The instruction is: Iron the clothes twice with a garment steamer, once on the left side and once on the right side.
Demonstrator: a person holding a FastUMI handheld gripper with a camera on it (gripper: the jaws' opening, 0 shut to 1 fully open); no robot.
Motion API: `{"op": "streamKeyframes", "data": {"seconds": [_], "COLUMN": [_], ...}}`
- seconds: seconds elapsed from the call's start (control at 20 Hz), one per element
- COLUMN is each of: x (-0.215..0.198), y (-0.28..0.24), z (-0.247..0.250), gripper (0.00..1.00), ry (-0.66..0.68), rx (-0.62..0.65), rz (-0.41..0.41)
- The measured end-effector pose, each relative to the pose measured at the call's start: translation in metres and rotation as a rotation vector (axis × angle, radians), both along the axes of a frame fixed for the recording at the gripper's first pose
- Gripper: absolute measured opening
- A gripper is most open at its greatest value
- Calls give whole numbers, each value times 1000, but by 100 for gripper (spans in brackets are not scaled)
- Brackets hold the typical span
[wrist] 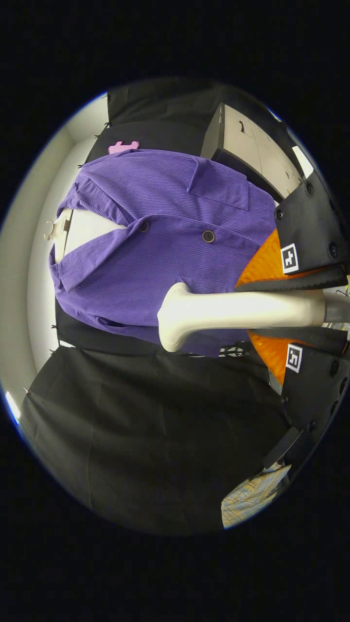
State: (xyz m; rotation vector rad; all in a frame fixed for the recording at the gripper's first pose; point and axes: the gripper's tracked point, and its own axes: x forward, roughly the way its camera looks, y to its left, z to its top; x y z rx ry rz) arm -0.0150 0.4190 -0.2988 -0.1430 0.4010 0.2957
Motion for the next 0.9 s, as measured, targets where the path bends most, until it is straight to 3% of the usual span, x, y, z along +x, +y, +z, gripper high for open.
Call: {"op": "streamKeyframes", "data": {"seconds": [0.65,0.9], "x": [-40,-44], "y": [-15,-17], "z": [-53,-48], "gripper": [40,40], "ry": [130,135], "rx": [-10,10], "rz": [-30,-27]}}
